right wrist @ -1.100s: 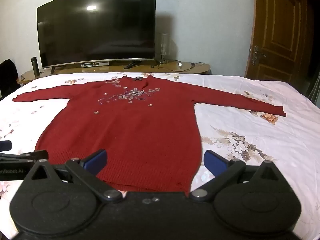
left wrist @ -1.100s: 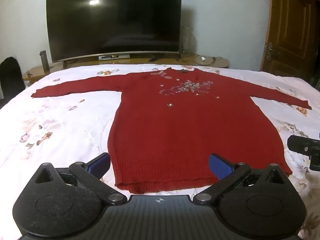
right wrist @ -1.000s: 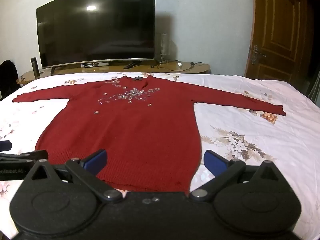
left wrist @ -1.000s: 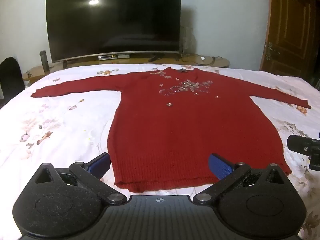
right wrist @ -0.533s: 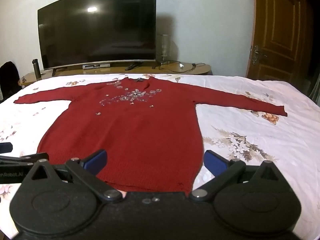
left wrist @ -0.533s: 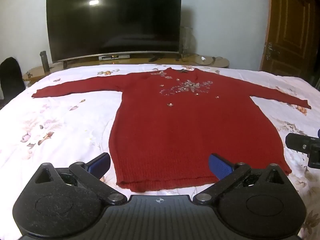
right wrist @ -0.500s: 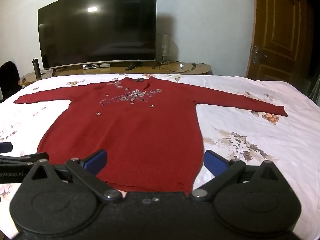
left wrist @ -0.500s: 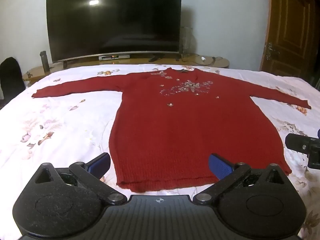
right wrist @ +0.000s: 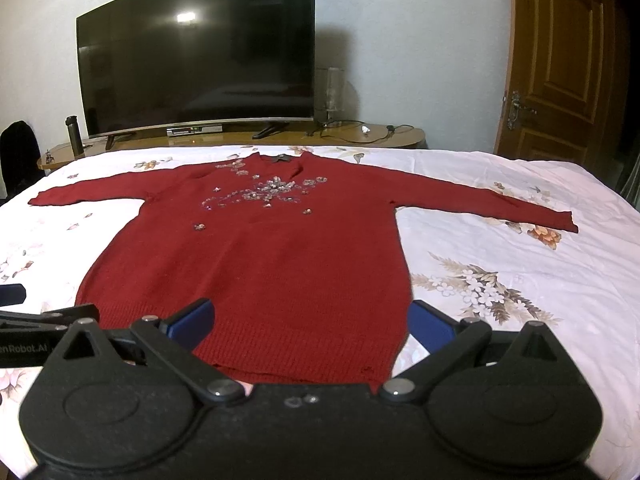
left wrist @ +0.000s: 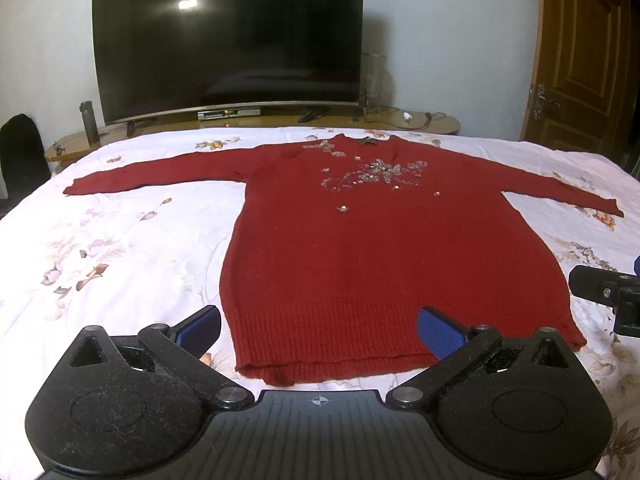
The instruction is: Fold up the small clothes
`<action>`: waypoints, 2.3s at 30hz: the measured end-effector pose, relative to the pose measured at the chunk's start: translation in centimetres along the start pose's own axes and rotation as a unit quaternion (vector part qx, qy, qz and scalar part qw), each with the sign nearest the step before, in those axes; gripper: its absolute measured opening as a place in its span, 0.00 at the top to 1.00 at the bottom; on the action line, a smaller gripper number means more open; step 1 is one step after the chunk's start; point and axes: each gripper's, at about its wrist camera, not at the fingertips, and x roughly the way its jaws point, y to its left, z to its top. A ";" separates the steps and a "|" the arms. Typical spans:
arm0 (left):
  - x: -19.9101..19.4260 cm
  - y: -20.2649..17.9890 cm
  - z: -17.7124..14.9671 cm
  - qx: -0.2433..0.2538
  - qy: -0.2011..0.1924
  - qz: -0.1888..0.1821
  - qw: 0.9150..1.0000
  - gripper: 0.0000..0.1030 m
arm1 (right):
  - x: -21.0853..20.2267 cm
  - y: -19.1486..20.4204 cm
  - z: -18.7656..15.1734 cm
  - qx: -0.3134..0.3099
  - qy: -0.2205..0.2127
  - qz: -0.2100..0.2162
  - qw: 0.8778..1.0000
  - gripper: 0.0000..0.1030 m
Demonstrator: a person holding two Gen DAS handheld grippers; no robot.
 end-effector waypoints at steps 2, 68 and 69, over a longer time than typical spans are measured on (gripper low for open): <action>0.0 0.0 0.0 0.000 0.000 0.000 1.000 0.00 | 0.0 0.0 0.0 -0.001 0.000 0.000 1.000 0.01; 0.4 0.2 -0.2 -0.008 0.005 0.001 1.000 0.00 | 0.2 -0.2 -0.1 0.001 0.003 0.005 1.000 0.01; 0.5 0.5 -0.1 -0.015 0.005 -0.006 1.000 0.00 | 0.2 -0.1 -0.1 0.001 0.003 0.004 1.000 0.01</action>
